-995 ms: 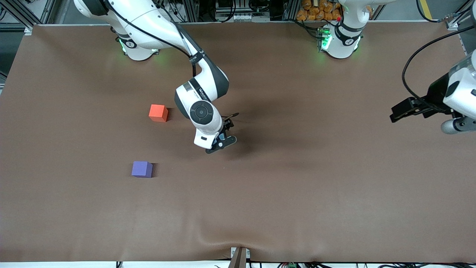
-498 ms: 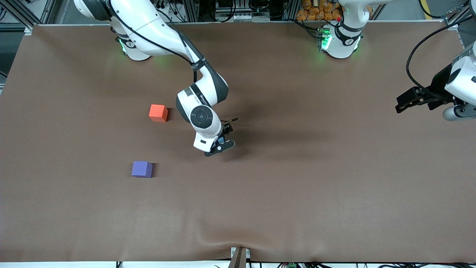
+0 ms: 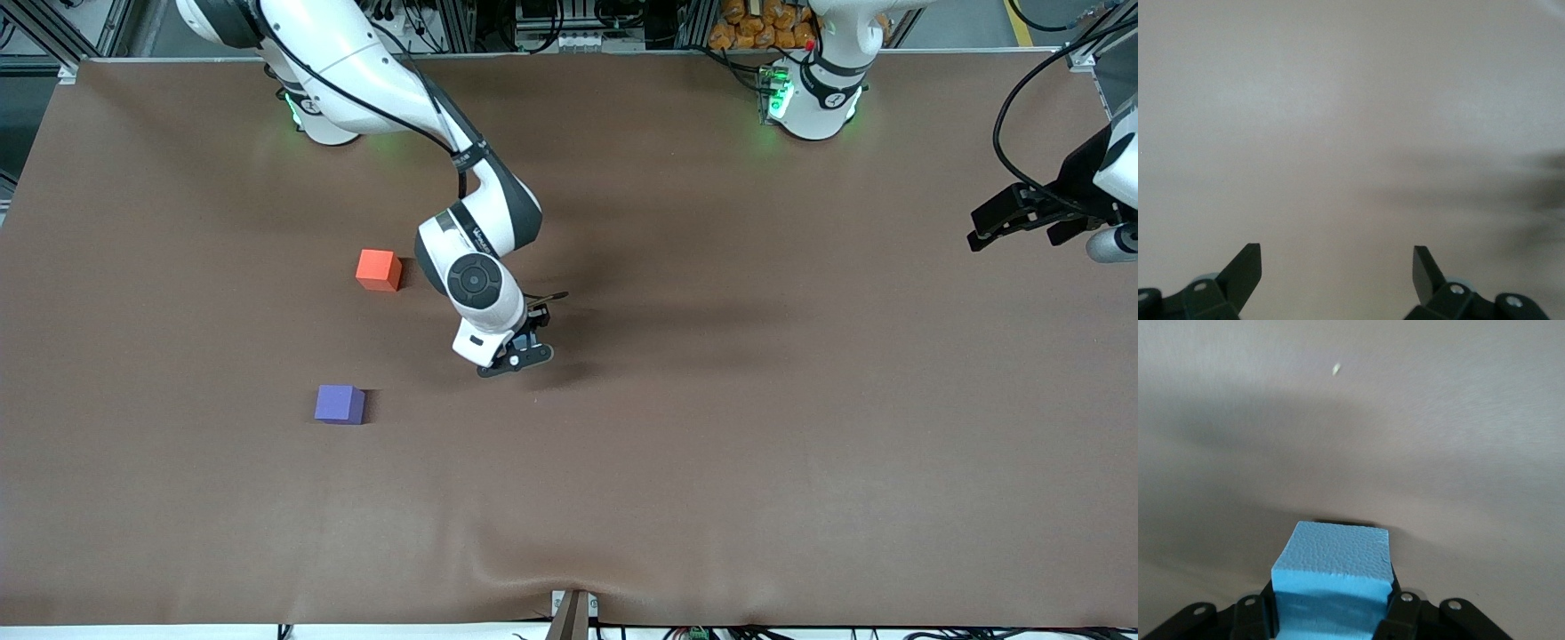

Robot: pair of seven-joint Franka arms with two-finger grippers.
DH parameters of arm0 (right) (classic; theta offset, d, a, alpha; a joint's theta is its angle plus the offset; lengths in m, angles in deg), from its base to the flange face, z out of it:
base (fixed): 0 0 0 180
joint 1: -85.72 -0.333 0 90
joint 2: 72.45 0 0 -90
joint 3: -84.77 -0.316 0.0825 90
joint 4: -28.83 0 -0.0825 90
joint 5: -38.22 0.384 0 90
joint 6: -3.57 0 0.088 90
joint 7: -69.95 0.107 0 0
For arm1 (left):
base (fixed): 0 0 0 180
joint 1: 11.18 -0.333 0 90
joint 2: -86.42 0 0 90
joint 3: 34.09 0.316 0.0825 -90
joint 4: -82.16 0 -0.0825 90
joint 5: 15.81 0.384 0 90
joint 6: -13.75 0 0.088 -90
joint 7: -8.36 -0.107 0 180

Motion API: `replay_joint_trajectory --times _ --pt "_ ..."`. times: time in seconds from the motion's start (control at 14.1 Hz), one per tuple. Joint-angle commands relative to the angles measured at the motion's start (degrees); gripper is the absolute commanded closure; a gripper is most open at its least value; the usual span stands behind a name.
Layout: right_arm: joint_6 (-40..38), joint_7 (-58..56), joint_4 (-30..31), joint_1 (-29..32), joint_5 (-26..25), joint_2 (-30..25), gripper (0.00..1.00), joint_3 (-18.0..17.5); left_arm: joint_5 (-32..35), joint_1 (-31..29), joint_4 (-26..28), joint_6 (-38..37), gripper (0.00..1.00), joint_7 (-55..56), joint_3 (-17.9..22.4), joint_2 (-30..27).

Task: Place blue block between orange and purple blocks
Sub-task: 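Carry the blue block with the right gripper between orange and purple blocks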

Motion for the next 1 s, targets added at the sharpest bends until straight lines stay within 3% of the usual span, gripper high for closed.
replay_joint_trajectory --times 0.0,0.43,0.71,0.92 --pt "-1.1 3.3 5.6 1.7 -0.3 -8.2 0.8 1.8 0.0 -0.8 1.1 -4.8 0.0 -1.6 -0.9 -1.9" --pt "0.3 0.8 19.7 11.6 -0.6 -17.7 0.79 3.3 0.8 -0.8 0.1 -4.7 0.0 -3.5 -1.0 -1.1" --pt "3.0 -9.1 23.4 20.0 -0.6 -17.4 0.78 3.1 0.7 -0.8 -0.1 -4.9 0.0 -5.7 -0.5 -1.5" --pt "5.5 -11.7 25.4 21.6 -0.6 -16.4 0.78 3.1 0.8 -1.6 -1.5 -5.2 0.0 -6.3 -0.3 -1.6"
